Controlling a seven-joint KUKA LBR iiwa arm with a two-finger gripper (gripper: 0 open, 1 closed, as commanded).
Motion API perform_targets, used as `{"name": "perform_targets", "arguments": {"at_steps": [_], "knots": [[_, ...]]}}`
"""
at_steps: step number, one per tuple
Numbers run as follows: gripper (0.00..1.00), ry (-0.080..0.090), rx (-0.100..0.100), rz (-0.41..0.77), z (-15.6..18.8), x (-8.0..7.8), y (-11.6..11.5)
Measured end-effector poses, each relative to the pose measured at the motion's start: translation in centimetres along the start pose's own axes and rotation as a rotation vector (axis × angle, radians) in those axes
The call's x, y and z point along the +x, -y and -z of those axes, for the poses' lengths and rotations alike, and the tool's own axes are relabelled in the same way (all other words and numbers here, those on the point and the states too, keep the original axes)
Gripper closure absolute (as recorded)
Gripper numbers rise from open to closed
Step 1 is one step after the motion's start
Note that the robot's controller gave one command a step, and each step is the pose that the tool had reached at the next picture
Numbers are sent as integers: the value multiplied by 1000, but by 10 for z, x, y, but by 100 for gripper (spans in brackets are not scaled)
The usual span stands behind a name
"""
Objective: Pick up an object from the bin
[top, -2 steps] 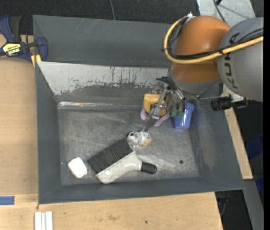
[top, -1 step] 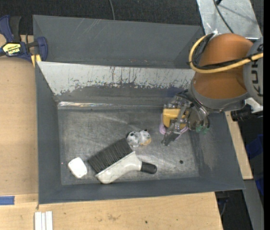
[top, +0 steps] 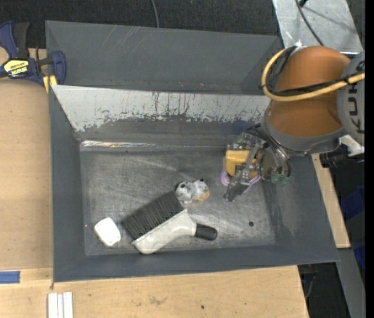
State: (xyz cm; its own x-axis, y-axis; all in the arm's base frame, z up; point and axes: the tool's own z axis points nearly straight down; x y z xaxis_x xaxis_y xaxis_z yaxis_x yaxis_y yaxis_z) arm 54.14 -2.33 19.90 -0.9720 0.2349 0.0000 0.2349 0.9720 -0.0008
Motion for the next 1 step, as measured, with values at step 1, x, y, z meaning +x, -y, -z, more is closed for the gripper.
{"name": "perform_targets", "arguments": {"at_steps": [1], "knots": [[100,-2,1,32,33,-20,-6]]}}
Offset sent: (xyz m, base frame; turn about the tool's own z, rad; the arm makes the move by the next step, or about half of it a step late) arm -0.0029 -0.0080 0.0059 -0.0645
